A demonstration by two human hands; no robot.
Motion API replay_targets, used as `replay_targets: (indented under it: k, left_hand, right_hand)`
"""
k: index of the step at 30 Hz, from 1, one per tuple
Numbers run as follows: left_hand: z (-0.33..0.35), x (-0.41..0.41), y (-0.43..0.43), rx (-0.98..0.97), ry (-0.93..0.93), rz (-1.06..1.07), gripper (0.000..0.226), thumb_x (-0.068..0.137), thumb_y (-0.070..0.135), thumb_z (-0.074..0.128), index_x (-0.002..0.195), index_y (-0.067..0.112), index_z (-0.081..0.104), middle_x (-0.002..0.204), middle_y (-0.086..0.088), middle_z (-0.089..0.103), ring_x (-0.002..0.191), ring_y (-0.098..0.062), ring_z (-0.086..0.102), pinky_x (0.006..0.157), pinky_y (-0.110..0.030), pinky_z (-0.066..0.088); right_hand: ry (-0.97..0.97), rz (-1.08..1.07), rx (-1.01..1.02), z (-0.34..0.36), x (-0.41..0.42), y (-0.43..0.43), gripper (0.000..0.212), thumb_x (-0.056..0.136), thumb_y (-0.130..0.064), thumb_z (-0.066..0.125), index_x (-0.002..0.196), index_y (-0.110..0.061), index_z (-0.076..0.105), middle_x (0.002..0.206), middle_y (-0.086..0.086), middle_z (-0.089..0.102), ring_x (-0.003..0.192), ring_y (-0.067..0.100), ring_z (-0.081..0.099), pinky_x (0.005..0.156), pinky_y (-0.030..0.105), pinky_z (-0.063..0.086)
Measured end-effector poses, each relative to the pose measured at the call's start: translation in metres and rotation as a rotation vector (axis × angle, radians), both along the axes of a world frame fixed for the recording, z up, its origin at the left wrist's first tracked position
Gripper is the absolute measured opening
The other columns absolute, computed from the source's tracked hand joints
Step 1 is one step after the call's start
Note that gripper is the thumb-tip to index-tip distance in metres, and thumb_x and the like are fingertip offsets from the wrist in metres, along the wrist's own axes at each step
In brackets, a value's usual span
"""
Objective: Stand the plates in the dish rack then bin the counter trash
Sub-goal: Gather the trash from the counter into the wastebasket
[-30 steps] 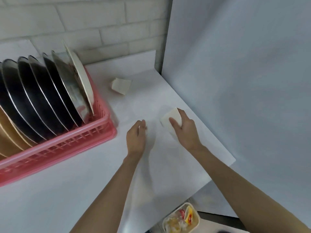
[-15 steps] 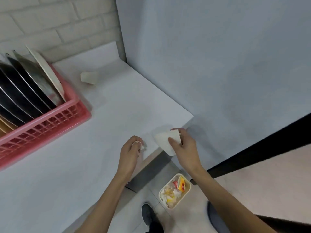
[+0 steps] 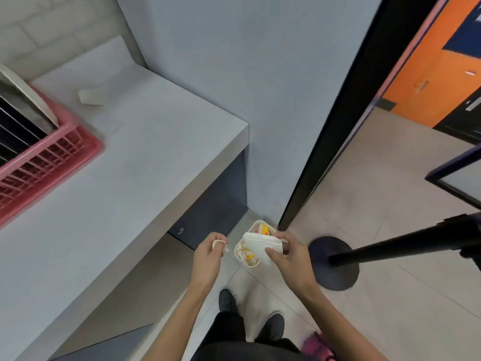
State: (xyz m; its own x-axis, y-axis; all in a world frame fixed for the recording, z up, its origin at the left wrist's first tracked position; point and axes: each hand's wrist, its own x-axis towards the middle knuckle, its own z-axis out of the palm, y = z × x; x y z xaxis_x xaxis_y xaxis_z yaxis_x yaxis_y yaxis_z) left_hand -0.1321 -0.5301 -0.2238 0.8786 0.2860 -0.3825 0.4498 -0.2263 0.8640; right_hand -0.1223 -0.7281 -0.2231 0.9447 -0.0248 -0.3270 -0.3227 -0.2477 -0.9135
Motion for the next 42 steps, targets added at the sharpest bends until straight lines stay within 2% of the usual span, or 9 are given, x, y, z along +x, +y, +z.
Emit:
replay_targets:
  k: [7, 15, 19, 26, 28, 30, 34, 39, 42]
  left_hand:
    - [-0.03, -0.023, -0.006, 0.01, 0.113, -0.127, 0.021, 0.093, 0.008, 0.052, 0.08, 0.021, 0.063, 0.074, 0.001, 0.06, 0.068, -0.013, 0.052, 0.06, -0.025, 0.04]
    - [-0.088, -0.004, 0.008, 0.006, 0.241, -0.306, 0.018, 0.093, 0.009, 0.053, 0.087, 0.023, 0.063, 0.078, 0.005, 0.059, 0.077, -0.015, 0.056, 0.068, -0.023, 0.042]
    - [-0.138, 0.019, 0.008, 0.006, 0.28, -0.316, 0.017, 0.092, 0.012, 0.056, 0.088, 0.026, 0.063, 0.085, 0.005, 0.063, 0.076, -0.014, 0.056, 0.067, -0.025, 0.045]
    - [-0.273, 0.06, -0.001, 0.056, 0.303, -0.363, 0.004, 0.096, 0.019, 0.061, 0.092, 0.019, 0.062, 0.092, 0.006, 0.066, 0.083, -0.02, 0.065, 0.058, -0.016, 0.044]
    - [-0.322, 0.067, -0.009, 0.093, 0.313, -0.396, 0.004, 0.095, 0.021, 0.062, 0.092, 0.019, 0.061, 0.093, 0.003, 0.067, 0.085, -0.024, 0.065, 0.062, -0.02, 0.043]
    - [-0.37, 0.071, -0.018, 0.153, 0.31, -0.462, 0.005, 0.095, 0.023, 0.062, 0.091, 0.023, 0.06, 0.095, 0.002, 0.066, 0.087, -0.019, 0.062, 0.064, -0.021, 0.042]
    - [-0.466, 0.084, -0.039, 0.237, 0.173, -0.613, 0.009, 0.094, 0.023, 0.063, 0.1, 0.016, 0.061, 0.105, -0.001, 0.065, 0.095, -0.021, 0.06, 0.076, -0.03, 0.05]
    - [-0.562, 0.107, -0.058, 0.437, -0.005, -0.677, 0.017, 0.093, 0.02, 0.065, 0.106, 0.009, 0.063, 0.11, -0.009, 0.063, 0.102, -0.026, 0.055, 0.081, -0.03, 0.042]
    - [-0.605, 0.115, -0.062, 0.541, -0.082, -0.708, 0.018, 0.091, 0.021, 0.066, 0.105, 0.009, 0.063, 0.109, -0.011, 0.063, 0.097, -0.032, 0.055, 0.081, -0.041, 0.046]
  right_hand:
    - [0.067, -0.063, -0.053, -0.032, -0.048, -0.012, 0.029, 0.082, -0.005, 0.074, 0.099, -0.028, 0.069, 0.081, -0.014, 0.074, 0.076, 0.004, 0.069, 0.068, 0.022, 0.055]
    - [0.2, -0.136, -0.131, -0.088, -0.054, -0.012, 0.008, 0.085, -0.019, 0.07, 0.083, -0.026, 0.071, 0.065, 0.01, 0.063, 0.056, 0.013, 0.048, 0.056, 0.033, 0.043]
    - [0.252, -0.172, -0.126, -0.131, -0.044, -0.011, 0.009, 0.085, -0.018, 0.07, 0.086, -0.027, 0.072, 0.071, -0.002, 0.072, 0.064, 0.014, 0.064, 0.061, 0.034, 0.05]
    - [0.332, -0.24, -0.161, -0.235, -0.027, -0.006, 0.019, 0.08, -0.04, 0.064, 0.089, -0.026, 0.074, 0.082, -0.014, 0.074, 0.08, 0.004, 0.07, 0.075, 0.042, 0.057]
    - [0.343, -0.244, -0.158, -0.268, -0.021, -0.005, 0.012, 0.084, -0.033, 0.066, 0.088, -0.025, 0.074, 0.081, -0.012, 0.074, 0.078, 0.004, 0.069, 0.074, 0.041, 0.056]
    - [0.34, -0.255, -0.144, -0.301, -0.016, -0.006, 0.008, 0.084, -0.03, 0.068, 0.085, -0.024, 0.073, 0.075, -0.005, 0.073, 0.071, 0.012, 0.067, 0.069, 0.043, 0.054]
    - [0.347, -0.267, -0.156, -0.372, -0.015, -0.016, 0.029, 0.075, -0.045, 0.062, 0.081, -0.018, 0.069, 0.072, 0.012, 0.067, 0.066, 0.029, 0.061, 0.065, 0.048, 0.05]
    - [0.395, -0.222, -0.125, -0.443, -0.022, -0.029, 0.01, 0.086, -0.021, 0.07, 0.077, -0.018, 0.074, 0.069, -0.002, 0.071, 0.065, 0.007, 0.061, 0.062, 0.032, 0.049]
    - [0.41, -0.22, -0.094, -0.473, -0.024, -0.035, 0.01, 0.082, -0.026, 0.069, 0.076, -0.019, 0.074, 0.071, 0.001, 0.072, 0.067, 0.008, 0.063, 0.063, 0.035, 0.051]
